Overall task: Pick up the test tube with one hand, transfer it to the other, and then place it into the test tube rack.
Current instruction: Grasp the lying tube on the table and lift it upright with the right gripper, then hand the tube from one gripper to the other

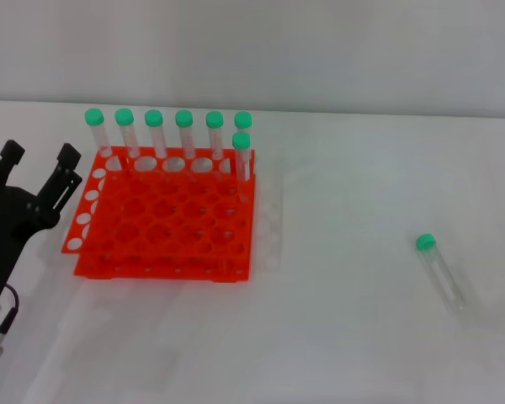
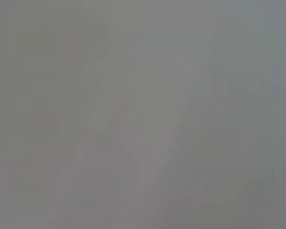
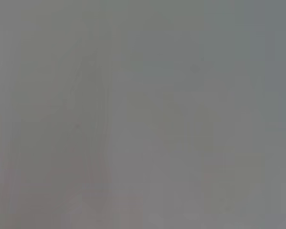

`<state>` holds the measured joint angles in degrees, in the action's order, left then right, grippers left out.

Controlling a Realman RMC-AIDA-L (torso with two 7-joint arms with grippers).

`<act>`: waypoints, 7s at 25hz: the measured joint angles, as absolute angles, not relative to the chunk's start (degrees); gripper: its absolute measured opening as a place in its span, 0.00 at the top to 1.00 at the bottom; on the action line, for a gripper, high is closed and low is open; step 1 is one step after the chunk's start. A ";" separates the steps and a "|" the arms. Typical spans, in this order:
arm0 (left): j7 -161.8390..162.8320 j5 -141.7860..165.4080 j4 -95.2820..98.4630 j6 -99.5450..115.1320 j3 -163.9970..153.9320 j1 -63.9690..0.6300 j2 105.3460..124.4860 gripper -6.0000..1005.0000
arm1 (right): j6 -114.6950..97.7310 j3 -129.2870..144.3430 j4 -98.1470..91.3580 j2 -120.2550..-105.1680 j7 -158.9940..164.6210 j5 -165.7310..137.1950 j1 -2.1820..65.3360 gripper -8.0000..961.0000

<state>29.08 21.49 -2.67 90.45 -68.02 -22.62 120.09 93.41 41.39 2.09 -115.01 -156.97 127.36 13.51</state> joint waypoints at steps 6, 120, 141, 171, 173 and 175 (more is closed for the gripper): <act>29.02 20.91 0.84 90.71 -67.96 -22.76 119.90 0.12 | 94.61 42.37 2.09 -115.06 -156.98 126.19 13.90 0.11; 25.44 21.25 2.73 87.81 -68.11 -23.47 119.69 0.15 | 78.34 97.03 -67.73 -115.66 -9.99 25.25 40.27 0.73; 50.72 52.75 15.85 71.43 -68.12 -30.01 119.01 0.16 | 54.96 90.67 -82.00 -115.60 -24.90 35.28 27.13 0.79; 73.41 60.10 21.24 77.83 -70.55 -34.01 118.23 0.17 | 31.61 96.32 -67.74 -115.31 -90.27 100.67 17.23 0.79; 73.53 60.00 21.27 77.75 -70.55 -34.31 117.83 0.17 | 33.24 96.00 -67.74 -115.31 -91.32 102.67 17.50 0.79; 73.55 59.98 21.33 77.51 -70.55 -34.40 117.68 0.17 | 36.14 94.99 -67.50 -115.31 -92.22 104.54 17.68 0.79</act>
